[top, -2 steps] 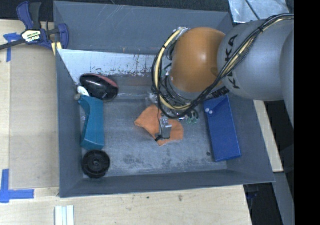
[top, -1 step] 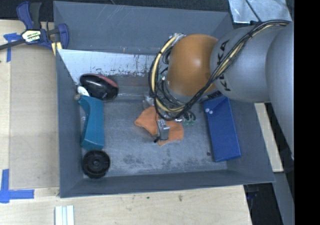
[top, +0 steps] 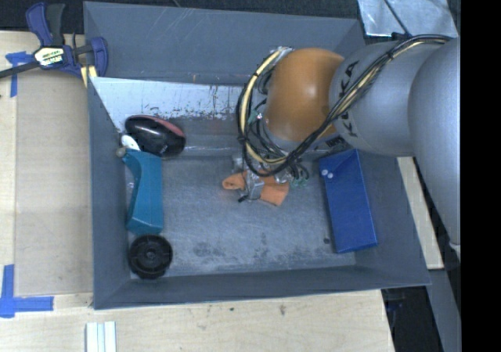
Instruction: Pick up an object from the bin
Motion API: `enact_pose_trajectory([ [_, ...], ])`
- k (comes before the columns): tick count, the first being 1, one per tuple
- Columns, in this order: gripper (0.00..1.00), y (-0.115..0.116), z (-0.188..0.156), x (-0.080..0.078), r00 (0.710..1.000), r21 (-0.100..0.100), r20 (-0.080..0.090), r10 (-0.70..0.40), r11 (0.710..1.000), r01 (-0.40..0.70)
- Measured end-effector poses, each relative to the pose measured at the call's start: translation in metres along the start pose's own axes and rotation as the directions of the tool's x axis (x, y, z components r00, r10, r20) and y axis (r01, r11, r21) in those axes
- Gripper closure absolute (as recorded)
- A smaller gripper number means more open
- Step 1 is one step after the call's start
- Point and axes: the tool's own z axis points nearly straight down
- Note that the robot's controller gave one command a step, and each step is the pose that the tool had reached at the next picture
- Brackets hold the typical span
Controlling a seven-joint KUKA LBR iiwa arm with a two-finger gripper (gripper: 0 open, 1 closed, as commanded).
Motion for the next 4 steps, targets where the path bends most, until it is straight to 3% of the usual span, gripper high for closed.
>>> enact_pose_trajectory([
  [1,1.0,0.0,0.0,0.0,1.0,0.0,0.0,0.001,1.0,-0.001],
  [2,1.0,0.023,-0.064,-0.009,1.0,-0.001,-0.004,0.002,1.0,-0.002],
  [4,1.0,0.023,-0.064,-0.009,1.0,-0.001,-0.004,0.003,1.0,-0.003],
])
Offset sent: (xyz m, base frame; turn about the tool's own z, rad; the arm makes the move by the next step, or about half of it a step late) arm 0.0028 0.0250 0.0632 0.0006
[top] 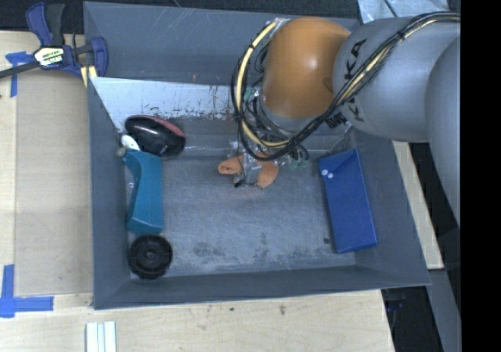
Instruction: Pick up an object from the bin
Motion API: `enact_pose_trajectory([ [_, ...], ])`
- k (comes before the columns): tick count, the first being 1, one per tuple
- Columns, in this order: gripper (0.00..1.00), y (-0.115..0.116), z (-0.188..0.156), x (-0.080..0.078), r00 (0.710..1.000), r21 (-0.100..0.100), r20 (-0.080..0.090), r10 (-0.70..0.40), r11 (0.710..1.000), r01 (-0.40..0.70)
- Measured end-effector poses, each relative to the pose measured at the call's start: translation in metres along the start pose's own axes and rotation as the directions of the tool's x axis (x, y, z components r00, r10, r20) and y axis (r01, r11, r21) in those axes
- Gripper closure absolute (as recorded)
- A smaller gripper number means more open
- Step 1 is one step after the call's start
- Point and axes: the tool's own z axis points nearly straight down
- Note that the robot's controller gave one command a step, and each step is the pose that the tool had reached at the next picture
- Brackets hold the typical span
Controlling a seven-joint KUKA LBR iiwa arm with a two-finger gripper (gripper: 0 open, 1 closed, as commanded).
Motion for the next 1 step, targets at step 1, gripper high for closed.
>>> enact_pose_trajectory([
  [1,1.0,-0.0007,-0.1927,0.0068,1.0,0.001,-0.001,-0.004,1.0,0.004],
])
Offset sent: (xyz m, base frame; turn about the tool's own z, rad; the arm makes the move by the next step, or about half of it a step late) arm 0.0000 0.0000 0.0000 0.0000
